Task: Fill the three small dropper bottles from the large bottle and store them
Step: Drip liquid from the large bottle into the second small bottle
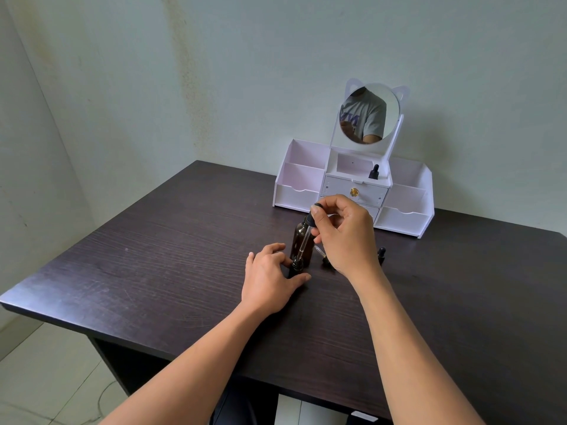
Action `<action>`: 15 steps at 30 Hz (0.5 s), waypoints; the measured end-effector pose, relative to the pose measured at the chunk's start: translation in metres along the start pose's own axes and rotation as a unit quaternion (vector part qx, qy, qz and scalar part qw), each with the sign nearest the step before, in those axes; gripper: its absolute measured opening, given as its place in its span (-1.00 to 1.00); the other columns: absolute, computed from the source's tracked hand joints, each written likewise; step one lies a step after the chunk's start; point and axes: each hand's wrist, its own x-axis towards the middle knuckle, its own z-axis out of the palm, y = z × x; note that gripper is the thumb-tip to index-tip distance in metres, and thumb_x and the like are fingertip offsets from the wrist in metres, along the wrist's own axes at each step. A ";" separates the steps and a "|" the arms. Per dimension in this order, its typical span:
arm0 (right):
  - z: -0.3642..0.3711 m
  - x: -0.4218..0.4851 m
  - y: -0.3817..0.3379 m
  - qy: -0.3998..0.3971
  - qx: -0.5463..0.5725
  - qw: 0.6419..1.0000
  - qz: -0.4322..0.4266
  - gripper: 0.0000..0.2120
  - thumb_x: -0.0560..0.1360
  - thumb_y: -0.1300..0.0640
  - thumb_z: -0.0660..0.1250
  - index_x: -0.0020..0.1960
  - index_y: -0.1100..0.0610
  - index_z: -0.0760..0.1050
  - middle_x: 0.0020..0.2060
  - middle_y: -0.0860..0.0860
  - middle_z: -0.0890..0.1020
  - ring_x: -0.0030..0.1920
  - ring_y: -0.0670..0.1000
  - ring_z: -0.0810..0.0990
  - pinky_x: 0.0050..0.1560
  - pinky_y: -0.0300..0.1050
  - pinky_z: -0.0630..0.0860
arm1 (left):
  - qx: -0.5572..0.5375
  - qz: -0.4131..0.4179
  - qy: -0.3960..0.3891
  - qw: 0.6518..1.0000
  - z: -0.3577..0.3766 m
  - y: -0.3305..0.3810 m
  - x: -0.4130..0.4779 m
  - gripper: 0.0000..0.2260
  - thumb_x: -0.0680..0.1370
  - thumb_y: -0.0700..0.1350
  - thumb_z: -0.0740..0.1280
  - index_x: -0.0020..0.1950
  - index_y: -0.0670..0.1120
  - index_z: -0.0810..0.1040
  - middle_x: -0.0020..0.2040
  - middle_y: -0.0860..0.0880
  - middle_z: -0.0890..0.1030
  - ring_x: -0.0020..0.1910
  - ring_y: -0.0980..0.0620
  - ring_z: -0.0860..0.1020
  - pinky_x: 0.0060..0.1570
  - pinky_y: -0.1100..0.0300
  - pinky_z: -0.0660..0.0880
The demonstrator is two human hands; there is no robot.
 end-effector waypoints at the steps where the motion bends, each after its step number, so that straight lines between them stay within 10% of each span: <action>1: 0.000 0.000 0.000 -0.003 -0.001 1.000 0.002 -0.98 0.59 0.13 0.37 0.00 0.08 0.56 -0.21 -0.03 0.65 -0.31 -0.08 0.67 -0.33 -0.20 0.61 | 0.001 -0.001 0.000 1.000 0.000 0.000 0.000 -0.71 0.40 0.23 0.49 -0.02 0.07 0.62 0.45 0.10 0.39 0.43 0.08 0.33 0.54 -0.09 0.00; 15: 0.000 -0.001 0.003 -0.014 0.000 1.000 0.026 -0.89 0.58 0.12 0.39 0.05 0.14 0.58 -0.20 0.02 0.67 -0.34 -0.11 0.67 -0.33 -0.24 0.61 | 0.003 0.006 0.008 1.000 0.003 -0.002 0.001 -0.67 0.40 0.24 0.49 0.00 0.05 0.65 0.44 0.10 0.41 0.41 0.11 0.36 0.52 -0.06 -0.02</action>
